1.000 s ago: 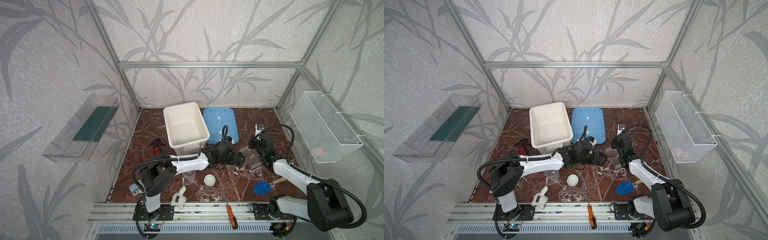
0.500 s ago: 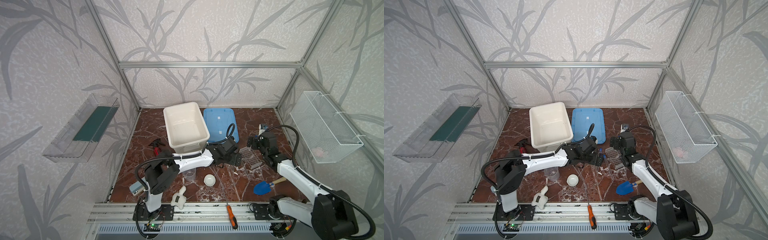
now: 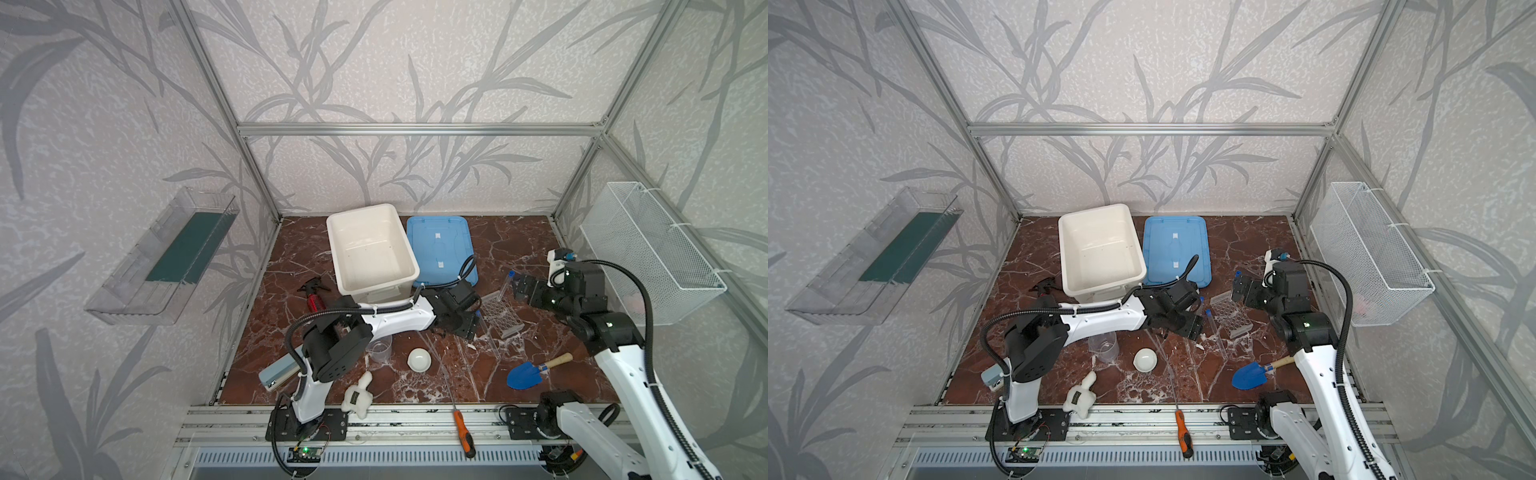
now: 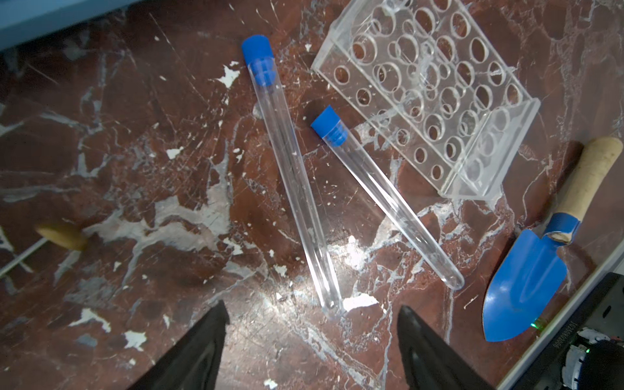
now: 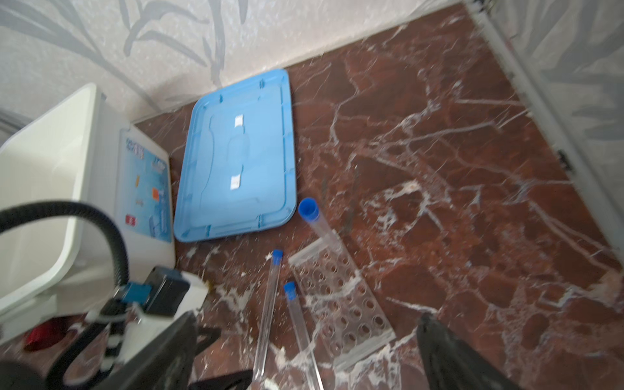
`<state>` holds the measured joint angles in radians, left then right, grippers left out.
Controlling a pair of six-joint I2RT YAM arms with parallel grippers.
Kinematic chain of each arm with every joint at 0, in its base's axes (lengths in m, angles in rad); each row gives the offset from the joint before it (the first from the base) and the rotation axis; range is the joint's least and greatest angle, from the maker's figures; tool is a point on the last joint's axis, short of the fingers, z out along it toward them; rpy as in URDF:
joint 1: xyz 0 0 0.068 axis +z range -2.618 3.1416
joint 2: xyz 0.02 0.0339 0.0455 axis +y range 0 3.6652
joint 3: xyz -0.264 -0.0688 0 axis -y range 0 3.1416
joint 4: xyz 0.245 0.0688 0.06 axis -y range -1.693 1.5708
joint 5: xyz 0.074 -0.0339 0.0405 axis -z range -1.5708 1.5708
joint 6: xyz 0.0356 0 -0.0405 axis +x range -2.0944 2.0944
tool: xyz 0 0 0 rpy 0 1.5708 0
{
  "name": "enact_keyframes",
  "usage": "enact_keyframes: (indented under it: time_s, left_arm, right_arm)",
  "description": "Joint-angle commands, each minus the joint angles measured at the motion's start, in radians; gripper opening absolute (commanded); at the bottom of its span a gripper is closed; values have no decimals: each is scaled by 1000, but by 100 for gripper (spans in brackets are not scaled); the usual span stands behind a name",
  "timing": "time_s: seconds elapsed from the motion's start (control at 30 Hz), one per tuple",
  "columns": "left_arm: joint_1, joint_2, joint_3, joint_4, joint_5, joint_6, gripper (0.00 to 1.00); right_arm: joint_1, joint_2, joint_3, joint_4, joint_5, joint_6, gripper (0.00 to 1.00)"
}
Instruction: Organize the chemistry lab equipment
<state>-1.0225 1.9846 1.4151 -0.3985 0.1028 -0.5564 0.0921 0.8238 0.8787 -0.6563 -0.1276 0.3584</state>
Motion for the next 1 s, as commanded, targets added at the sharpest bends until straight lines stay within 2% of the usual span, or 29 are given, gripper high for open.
enact_keyframes:
  time_s: [0.0,0.07,0.13,0.4,0.5,0.53,0.57,0.73,0.97]
  left_arm:
    - [-7,46,28,-28,-21,33,75]
    - [-10,45,-4,40,-53,30,69]
    - [-14,56,9,34,-83,44,62]
    - [-49,91,38,48,-101,51,59]
    - [-65,162,144,-58,-149,66,57]
    - [-66,184,172,-83,-165,62,50]
    - [-65,192,182,-95,-189,53,49]
    - [-68,232,241,-187,-278,53,49]
    - [-66,246,250,-187,-258,77,39]
  right_arm:
    - [-3,-71,-56,-113,-161,40,99]
    - [-3,-111,-89,-119,-164,46,99]
    - [-2,-134,-105,-135,-171,44,99]
    - [-3,-162,-147,-146,-179,35,99]
    - [-3,-178,-158,-136,-186,46,99]
    - [-2,-188,-162,-131,-183,50,99]
    - [-3,-200,-167,-129,-181,54,99]
    - [-3,-226,-148,-147,-178,34,99]
    - [-3,-227,-155,-137,-177,37,99]
